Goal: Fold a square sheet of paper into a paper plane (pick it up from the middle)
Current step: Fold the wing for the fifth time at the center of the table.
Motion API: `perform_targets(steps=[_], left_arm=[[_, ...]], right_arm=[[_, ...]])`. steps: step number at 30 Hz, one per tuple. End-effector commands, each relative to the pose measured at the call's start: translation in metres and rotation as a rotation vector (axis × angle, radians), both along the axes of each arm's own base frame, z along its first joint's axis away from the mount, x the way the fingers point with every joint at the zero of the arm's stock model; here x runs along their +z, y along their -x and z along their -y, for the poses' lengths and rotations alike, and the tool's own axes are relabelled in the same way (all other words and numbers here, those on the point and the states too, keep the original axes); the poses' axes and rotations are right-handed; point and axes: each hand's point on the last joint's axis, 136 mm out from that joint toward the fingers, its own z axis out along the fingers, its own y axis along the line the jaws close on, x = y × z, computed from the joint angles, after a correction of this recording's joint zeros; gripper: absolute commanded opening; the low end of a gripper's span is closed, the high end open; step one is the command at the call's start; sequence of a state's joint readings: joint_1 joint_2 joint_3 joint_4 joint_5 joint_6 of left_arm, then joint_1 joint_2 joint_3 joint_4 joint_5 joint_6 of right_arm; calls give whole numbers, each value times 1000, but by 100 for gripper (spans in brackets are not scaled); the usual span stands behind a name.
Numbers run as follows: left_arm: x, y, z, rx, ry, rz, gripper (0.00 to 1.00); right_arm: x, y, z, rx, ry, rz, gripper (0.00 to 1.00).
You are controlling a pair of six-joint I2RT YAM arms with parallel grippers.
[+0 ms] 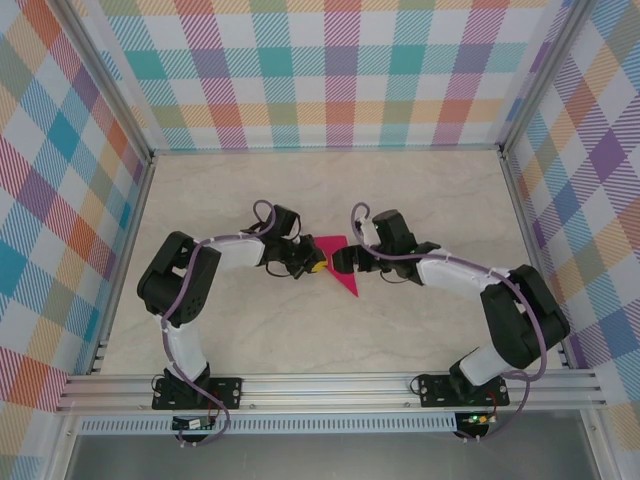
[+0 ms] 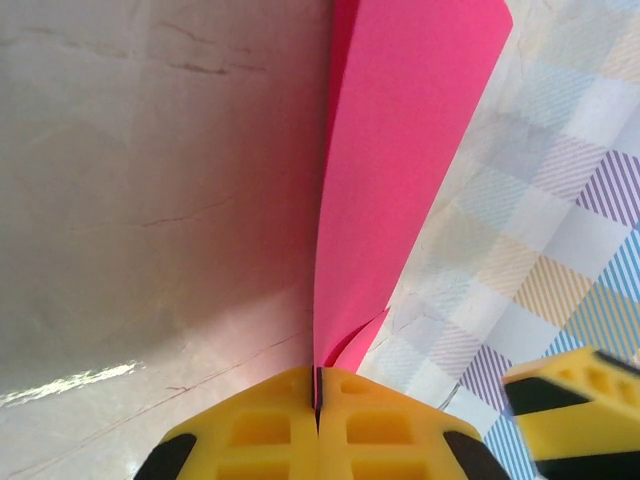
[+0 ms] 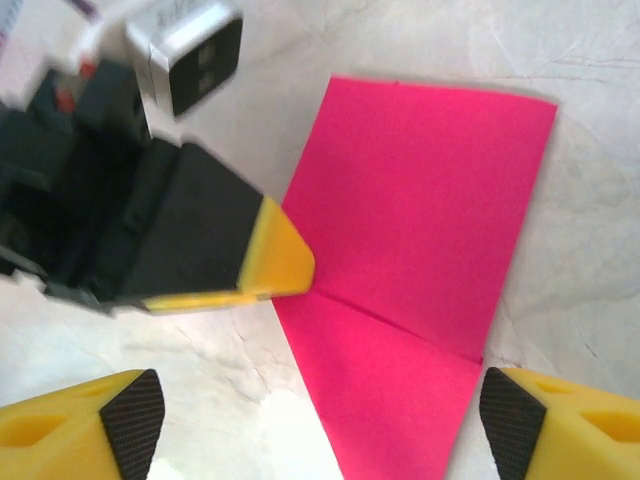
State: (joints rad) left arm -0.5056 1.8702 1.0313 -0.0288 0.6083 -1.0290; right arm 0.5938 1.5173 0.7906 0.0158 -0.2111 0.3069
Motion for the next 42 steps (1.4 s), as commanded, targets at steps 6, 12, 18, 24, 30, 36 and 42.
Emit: perform_targets(steps=[6, 12, 18, 24, 30, 36, 42], left_arm=[[30, -3, 4, 14, -4, 19, 1], [32, -3, 5, 16, -12, 11, 1], [32, -3, 6, 19, -15, 2, 1], [32, -3, 6, 21, -21, -4, 1], [31, -1, 5, 22, -23, -12, 1], [33, -1, 6, 17, -26, -8, 1], [34, -1, 6, 12, -29, -9, 2]], right_arm=[[-7, 5, -8, 112, 173, 438, 86], [-16, -1, -18, 175, 266, 590, 74], [-19, -5, -33, 239, 294, 671, 61], [-32, -4, -41, 286, 340, 717, 58], [-33, -12, -41, 256, 356, 735, 51], [-35, -18, -40, 237, 377, 747, 42], [-34, -18, -41, 250, 383, 754, 31]])
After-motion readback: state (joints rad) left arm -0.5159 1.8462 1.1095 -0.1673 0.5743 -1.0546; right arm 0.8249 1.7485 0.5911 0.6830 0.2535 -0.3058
